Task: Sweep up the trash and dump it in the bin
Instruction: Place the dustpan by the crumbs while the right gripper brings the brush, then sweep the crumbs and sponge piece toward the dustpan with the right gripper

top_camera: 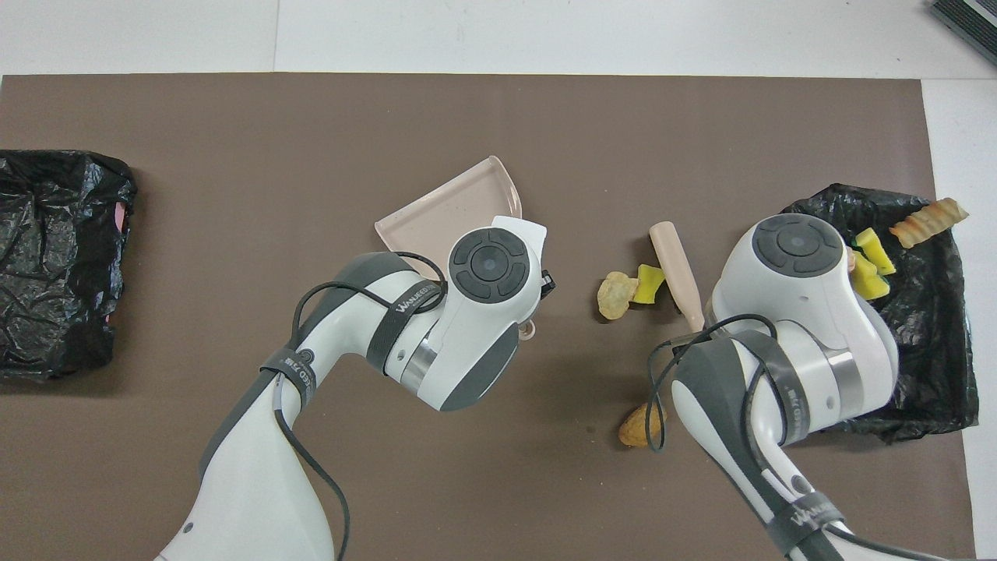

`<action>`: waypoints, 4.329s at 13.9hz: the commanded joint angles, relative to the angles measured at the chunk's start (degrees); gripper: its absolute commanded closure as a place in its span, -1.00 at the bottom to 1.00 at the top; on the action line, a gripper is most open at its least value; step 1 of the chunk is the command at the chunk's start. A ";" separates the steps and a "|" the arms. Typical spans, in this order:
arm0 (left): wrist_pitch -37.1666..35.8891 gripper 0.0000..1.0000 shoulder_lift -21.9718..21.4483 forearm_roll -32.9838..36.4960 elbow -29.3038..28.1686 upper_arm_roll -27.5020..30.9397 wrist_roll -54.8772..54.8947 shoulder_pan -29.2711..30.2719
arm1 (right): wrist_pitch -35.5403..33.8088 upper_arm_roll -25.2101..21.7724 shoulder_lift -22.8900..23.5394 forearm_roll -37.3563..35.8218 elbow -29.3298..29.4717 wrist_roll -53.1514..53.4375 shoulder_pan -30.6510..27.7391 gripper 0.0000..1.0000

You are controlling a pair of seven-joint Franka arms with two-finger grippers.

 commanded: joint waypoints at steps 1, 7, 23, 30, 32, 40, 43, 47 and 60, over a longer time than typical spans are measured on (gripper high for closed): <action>-0.93 0.73 -0.15 1.07 -0.14 0.31 -0.44 -0.21 | -0.77 0.20 -1.86 3.25 -1.59 1.12 2.49 1.00; -4.87 1.00 -2.95 4.23 -0.31 0.49 7.26 3.82 | -4.99 -0.06 -3.52 3.89 0.96 8.67 5.04 1.00; -19.21 1.00 -8.58 6.76 -5.14 0.67 106.38 18.33 | -8.35 0.55 -21.90 10.63 -19.95 39.25 11.63 1.00; -13.43 1.00 -12.35 18.72 -12.51 0.49 124.63 15.18 | 4.39 0.64 -18.13 15.12 -22.51 37.53 14.01 1.00; -9.04 1.00 -14.64 19.70 -17.51 0.49 124.63 14.47 | 5.89 0.55 -16.02 17.32 -20.49 30.77 13.57 1.00; -6.20 1.00 -15.88 19.52 -20.00 0.23 123.66 13.41 | 6.08 0.38 -6.46 22.07 -10.49 14.22 13.39 1.00; -5.67 1.00 -16.14 19.52 -20.61 0.14 123.75 13.41 | 3.89 0.38 -1.88 24.27 -2.84 14.03 14.18 1.00; -5.85 1.00 -18.16 19.52 -23.77 0.14 123.93 11.30 | -2.43 -0.24 -0.28 20.07 3.85 13.95 11.65 1.00; -5.04 1.00 -20.63 19.26 -28.00 0.23 118.13 10.42 | -1.22 0.55 3.85 1.59 8.88 -16.89 0.91 1.00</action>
